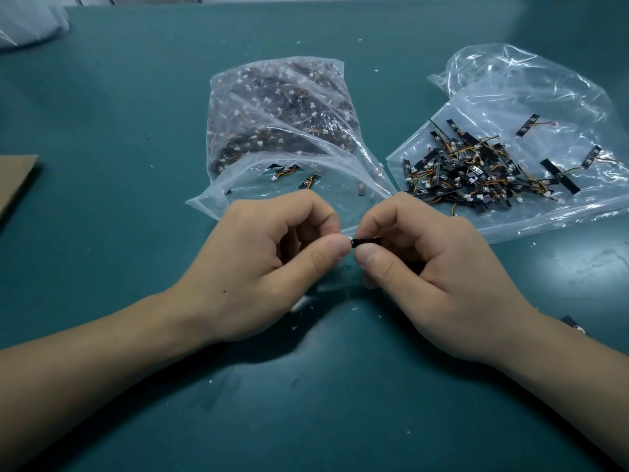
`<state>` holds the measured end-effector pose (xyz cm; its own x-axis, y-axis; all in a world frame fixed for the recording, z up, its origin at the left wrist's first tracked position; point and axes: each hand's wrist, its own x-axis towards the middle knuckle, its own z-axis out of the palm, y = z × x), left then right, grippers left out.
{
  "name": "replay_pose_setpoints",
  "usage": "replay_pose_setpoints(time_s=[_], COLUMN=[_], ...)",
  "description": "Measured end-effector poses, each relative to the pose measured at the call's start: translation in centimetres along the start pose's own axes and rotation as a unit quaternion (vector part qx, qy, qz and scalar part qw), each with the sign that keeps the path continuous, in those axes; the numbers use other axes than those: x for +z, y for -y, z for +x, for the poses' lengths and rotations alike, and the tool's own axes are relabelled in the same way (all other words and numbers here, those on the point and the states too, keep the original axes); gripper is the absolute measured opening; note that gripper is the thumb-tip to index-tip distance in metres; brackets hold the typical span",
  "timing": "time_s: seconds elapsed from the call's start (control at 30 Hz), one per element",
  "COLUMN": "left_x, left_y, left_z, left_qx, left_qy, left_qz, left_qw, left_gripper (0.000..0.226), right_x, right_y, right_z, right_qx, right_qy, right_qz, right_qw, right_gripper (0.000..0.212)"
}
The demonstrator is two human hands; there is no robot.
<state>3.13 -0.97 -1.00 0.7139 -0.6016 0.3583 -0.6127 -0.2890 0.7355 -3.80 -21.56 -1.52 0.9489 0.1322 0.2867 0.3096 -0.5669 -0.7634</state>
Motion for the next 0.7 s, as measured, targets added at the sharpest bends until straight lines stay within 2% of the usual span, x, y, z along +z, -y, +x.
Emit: replay_pose_setpoints(time_s=[0.43, 0.53, 0.7], left_x=[0.21, 0.24, 0.34], left_y=[-0.07, 0.07, 0.04], left_z=[-0.1, -0.04, 0.05], left_qx=[0.004, 0.003, 0.013], left_qy=[-0.037, -0.04, -0.036], left_qz=[0.025, 0.046, 0.069], left_qw=[0.999, 0.998, 0.997], left_gripper=[0.017, 0.029, 0.029], right_x=[0.17, 0.13, 0.05], right_y=[0.02, 0.05, 0.13], right_z=[0.08, 0.2, 0.16], right_qx=[0.006, -0.008, -0.006], right_qy=[-0.006, -0.005, -0.001], right_qz=[-0.004, -0.037, -0.036], right_qw=[1.0, 0.999, 0.999], right_gripper=[0.005, 0.017, 0.017])
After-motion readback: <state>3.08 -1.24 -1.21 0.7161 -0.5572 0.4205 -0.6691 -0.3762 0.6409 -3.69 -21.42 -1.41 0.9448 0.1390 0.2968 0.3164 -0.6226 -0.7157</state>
